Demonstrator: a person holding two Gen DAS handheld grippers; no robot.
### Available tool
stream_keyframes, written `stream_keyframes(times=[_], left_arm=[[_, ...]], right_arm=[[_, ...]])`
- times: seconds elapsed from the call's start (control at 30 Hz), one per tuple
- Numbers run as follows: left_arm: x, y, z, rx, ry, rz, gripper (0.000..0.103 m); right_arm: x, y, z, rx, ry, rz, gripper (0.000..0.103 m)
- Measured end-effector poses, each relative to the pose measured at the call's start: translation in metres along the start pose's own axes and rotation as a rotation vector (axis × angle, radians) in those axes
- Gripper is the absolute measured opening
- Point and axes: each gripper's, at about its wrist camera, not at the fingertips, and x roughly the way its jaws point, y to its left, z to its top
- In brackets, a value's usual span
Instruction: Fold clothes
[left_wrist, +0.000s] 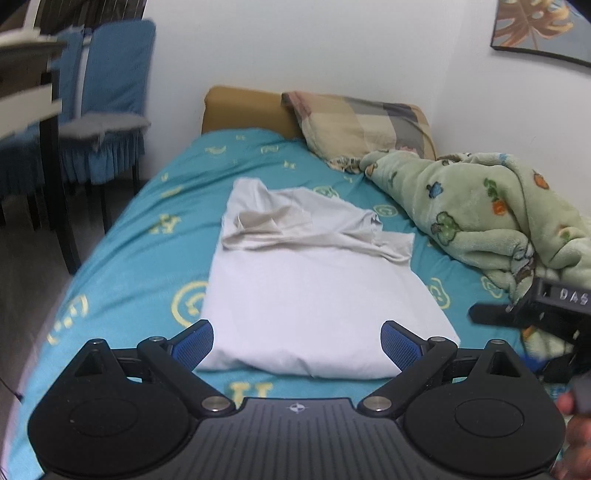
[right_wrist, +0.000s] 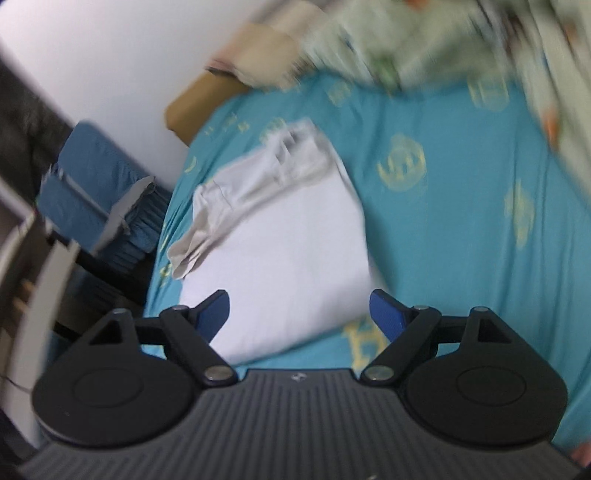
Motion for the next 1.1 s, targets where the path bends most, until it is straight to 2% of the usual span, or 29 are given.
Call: stream_keyframes(times=[0.1, 0.17, 0.3, 0.37, 0.43, 0.53, 0.6, 0.67, 0.73, 0.8, 0.97, 1.03, 1.1], left_arm=[[0.005, 0.004, -0.003, -0.058, 0.028, -0.021, 0.098], [0.009, 0.009, -0.005, -0.117, 0.044, -0.042, 0.098], [0.019, 0.027, -0.006, -0.284, 0.077, -0.143, 0.098], [0.027, 0.037, -0.009, -0.373, 0.097, -0.215, 0.098], [0.039, 0.045, -0.013, -0.453, 0.131, -0.281, 0.098], [0.062, 0.052, -0.023, -0.533, 0.194, -0.343, 0.098], [0.079, 0.055, -0.028, -0.585, 0.226, -0.386, 0.098], [0.097, 0.058, -0.032, -0.63, 0.255, -0.423, 0.098], [0.114, 0.059, -0.031, -0.644, 0.28, -0.45, 0.098], [0.13, 0.06, -0.03, -0.647, 0.297, -0.472, 0.098], [0.148, 0.078, -0.025, -0.749, 0.262, -0.493, 0.096], [0.149, 0.084, -0.024, -0.786, 0.244, -0.486, 0.093], [0.147, 0.089, -0.022, -0.794, 0.216, -0.451, 0.09]], right_arm=[[0.012, -0.024, -0.011, 0.205, 0.061, 0.067, 0.085], [0.018, -0.034, -0.018, 0.31, 0.069, 0.106, 0.086], [0.034, -0.044, -0.028, 0.422, 0.096, 0.119, 0.086], [0.045, -0.048, -0.031, 0.459, 0.117, 0.113, 0.076], [0.056, -0.046, -0.028, 0.443, 0.129, 0.092, 0.075], [0.07, -0.045, -0.024, 0.435, 0.102, 0.088, 0.075], [0.076, -0.044, -0.02, 0.441, 0.068, 0.09, 0.064], [0.081, -0.044, -0.015, 0.438, 0.041, 0.057, 0.031], [0.084, -0.045, -0.011, 0.431, 0.038, 0.022, 0.015], [0.079, -0.038, -0.008, 0.404, 0.02, 0.022, 0.01], [0.056, -0.016, 0.011, 0.3, -0.101, 0.151, 0.006], [0.047, -0.011, 0.016, 0.289, -0.136, 0.207, 0.006], [0.04, -0.005, 0.021, 0.24, -0.182, 0.218, 0.006]])
